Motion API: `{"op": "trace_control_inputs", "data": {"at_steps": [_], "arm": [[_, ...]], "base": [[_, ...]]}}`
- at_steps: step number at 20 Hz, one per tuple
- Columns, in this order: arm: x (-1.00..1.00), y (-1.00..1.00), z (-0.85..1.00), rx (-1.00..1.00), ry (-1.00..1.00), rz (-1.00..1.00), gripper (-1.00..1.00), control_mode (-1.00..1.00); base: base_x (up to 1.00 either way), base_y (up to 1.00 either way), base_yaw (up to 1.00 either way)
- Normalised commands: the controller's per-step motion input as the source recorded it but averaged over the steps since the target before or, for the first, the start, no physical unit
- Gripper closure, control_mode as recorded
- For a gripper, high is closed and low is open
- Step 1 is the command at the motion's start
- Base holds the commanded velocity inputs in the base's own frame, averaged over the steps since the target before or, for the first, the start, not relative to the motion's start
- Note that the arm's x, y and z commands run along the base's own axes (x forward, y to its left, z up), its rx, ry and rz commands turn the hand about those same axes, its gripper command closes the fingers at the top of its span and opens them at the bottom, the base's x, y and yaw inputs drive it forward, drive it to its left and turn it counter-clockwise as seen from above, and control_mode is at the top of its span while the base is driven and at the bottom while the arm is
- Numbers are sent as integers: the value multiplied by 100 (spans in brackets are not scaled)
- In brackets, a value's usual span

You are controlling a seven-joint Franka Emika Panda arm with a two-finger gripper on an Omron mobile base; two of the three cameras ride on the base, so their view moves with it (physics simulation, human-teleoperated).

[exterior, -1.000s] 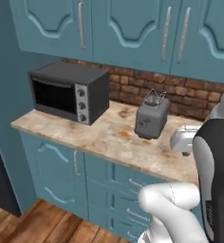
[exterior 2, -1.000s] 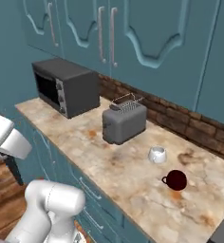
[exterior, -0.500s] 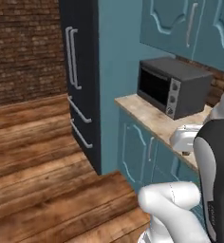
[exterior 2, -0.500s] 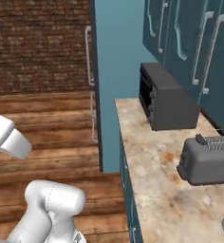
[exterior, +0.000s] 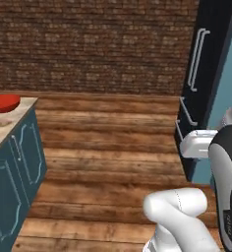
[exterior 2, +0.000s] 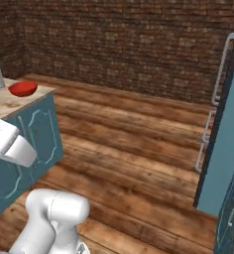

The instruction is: Clear the mugs and bowl far away from the sink.

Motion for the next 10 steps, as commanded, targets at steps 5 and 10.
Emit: {"op": "trace_control_inputs", "data": {"at_steps": [5, 10], "arm": [[0, 0, 0, 0, 0, 0, -100, 100], [0, 0, 0, 0, 0, 0, -100, 100]], "base": [[58, 51, 64], [100, -36, 35]]}}
